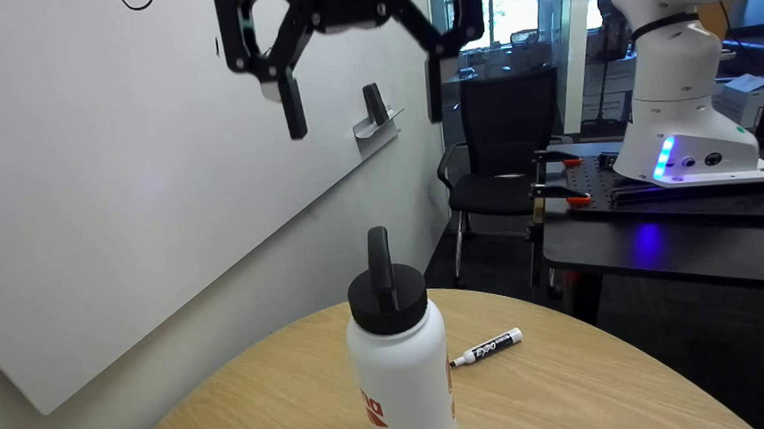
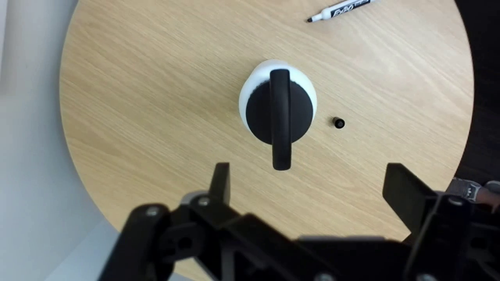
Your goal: Place the black lid on top of the white bottle
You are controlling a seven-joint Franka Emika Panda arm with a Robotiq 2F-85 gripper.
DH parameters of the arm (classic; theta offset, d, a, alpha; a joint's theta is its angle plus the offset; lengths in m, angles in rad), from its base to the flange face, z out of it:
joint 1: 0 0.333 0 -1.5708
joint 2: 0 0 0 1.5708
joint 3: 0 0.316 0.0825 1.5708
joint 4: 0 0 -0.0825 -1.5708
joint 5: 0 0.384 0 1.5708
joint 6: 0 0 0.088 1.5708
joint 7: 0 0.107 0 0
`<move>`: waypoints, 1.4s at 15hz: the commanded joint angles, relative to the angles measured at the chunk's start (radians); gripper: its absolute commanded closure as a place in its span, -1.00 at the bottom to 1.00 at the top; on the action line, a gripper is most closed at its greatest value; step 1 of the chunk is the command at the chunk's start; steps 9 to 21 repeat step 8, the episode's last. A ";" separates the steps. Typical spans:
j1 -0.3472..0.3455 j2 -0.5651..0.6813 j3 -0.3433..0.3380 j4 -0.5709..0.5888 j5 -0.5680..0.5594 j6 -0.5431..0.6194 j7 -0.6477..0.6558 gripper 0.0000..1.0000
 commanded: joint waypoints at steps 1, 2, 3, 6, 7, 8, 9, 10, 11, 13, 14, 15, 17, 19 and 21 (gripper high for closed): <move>-0.048 -0.147 -0.003 -0.091 0.067 -0.069 0.009 -1.00; -0.061 -0.172 -0.003 -0.109 0.088 -0.073 0.004 -1.00; -0.077 -0.194 -0.001 -0.128 0.110 -0.073 -0.008 -1.00; -0.119 -0.245 -0.002 -0.193 0.163 -0.052 -0.022 -1.00; -0.130 -0.252 -0.002 -0.206 0.171 -0.046 -0.024 -1.00; -0.141 -0.256 0.000 -0.222 0.183 -0.033 -0.034 -1.00; -0.141 -0.256 0.000 -0.222 0.183 -0.033 -0.034 -1.00; -0.141 -0.256 0.000 -0.222 0.183 -0.033 -0.034 -1.00; -0.141 -0.256 0.000 -0.222 0.183 -0.033 -0.034 -1.00; -0.141 -0.256 0.000 -0.222 0.183 -0.033 -0.034 -1.00; -0.141 -0.256 0.000 -0.222 0.183 -0.033 -0.034 -1.00; -0.141 -0.256 0.000 -0.222 0.183 -0.033 -0.034 -1.00; -0.141 -0.256 0.000 -0.222 0.183 -0.033 -0.034 -1.00; -0.141 -0.256 0.000 -0.222 0.183 -0.033 -0.034 -1.00; -0.141 -0.256 0.000 -0.222 0.183 -0.033 -0.034 -1.00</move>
